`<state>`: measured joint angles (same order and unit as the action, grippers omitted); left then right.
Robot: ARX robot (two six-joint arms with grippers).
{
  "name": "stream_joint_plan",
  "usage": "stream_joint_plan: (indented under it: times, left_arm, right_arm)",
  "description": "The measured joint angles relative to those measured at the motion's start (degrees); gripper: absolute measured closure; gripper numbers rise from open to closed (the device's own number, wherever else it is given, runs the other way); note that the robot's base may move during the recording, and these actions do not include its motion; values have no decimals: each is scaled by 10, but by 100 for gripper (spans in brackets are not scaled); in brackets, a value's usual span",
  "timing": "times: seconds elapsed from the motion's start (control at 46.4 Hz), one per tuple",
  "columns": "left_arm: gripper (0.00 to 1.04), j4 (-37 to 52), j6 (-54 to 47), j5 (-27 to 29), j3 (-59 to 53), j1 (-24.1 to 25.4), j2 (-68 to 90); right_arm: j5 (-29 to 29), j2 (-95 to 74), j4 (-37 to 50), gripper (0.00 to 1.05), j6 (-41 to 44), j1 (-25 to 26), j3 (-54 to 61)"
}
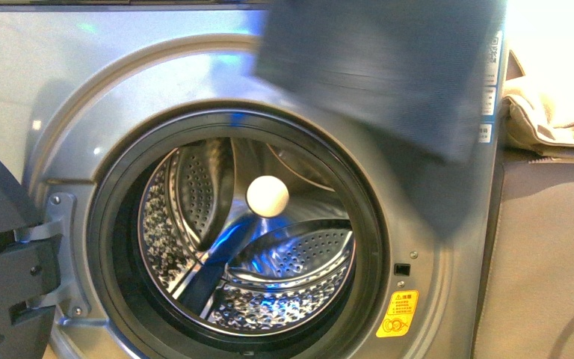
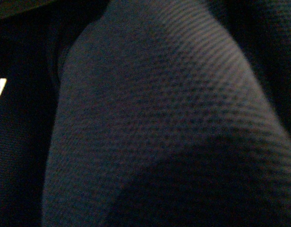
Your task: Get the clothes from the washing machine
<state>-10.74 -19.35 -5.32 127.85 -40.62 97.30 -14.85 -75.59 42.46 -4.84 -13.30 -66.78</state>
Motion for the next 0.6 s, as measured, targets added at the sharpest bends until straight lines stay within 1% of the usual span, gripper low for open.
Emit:
stream_joint_plan:
  times: [0.022,0.086,0.151,0.194,0.237,0.323,0.409,0.431,0.495,0.539,0.603]
  left_arm:
    - [73,0,0,0,0,0,0]
    - [63,0,0,-1,0,0,0]
    - [56,0,0,-2,0,0,0]
    - [50,0,0,-2,1,0,0]
    - [43,0,0,-2,2,0,0]
    - [26,0,0,-2,3,0,0]
    - [8,0,0,-2,3,0,0]
    - [5,0,0,-2,3,0,0]
    - [7,0,0,-2,3,0,0]
    - [7,0,0,-2,4,0,0]
    - [6,0,0,-2,4,0,0]
  right_arm:
    - [1,1,2,70,-1,2,1]
    - [5,8,11,80,-9,10,12]
    - [9,16,19,87,-16,16,22]
    - [10,22,23,90,-20,19,29]
    - [11,31,29,92,-26,25,40]
    - [10,60,38,92,-39,45,71]
    - [3,105,34,92,-49,82,115]
    - [2,116,30,92,-50,91,125]
    - [-17,162,16,92,-63,143,168]
    - [-31,185,8,92,-76,175,187]
    - [-69,224,1,92,-102,252,221]
